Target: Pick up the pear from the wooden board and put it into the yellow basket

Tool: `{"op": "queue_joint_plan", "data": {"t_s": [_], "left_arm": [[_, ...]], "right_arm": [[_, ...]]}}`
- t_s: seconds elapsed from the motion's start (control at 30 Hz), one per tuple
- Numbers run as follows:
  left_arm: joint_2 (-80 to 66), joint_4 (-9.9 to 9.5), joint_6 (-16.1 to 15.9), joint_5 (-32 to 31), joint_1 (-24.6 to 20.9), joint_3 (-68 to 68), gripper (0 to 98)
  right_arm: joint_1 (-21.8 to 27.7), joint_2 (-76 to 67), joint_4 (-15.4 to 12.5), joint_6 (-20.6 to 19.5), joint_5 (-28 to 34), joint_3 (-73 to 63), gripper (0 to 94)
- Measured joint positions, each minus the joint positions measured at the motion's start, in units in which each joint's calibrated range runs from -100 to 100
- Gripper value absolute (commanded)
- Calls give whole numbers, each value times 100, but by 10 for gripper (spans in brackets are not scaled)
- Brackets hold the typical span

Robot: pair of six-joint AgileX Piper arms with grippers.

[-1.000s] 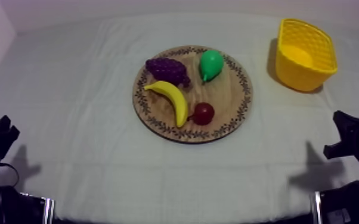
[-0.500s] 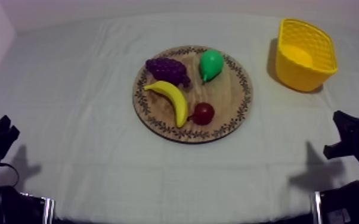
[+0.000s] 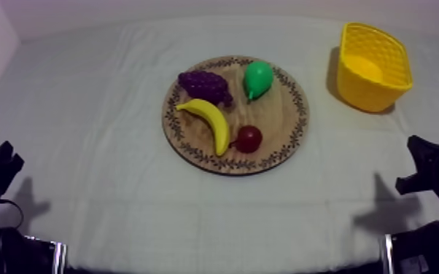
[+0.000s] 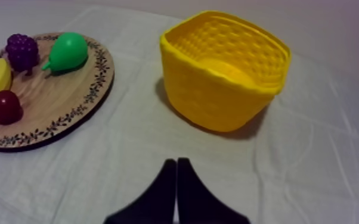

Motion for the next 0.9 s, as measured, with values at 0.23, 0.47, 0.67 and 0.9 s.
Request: {"op": "queue_joint_plan", "data": {"t_s": [0.23, 0.47, 0.67, 0.9], "left_arm": [[0, 0, 0, 0, 0, 0, 1], [0, 0, -6, 0, 0, 0, 1], [0, 0, 3, 0, 0, 0, 1], [0, 0, 3, 0, 0, 0, 1]], "right_arm": [[0, 0, 0, 0, 0, 0, 6], [-83, 90, 133, 63, -218, -37, 6], [322, 964, 161, 114, 128, -930, 6], [889, 2683, -383, 720, 1251, -3489, 6]]}}
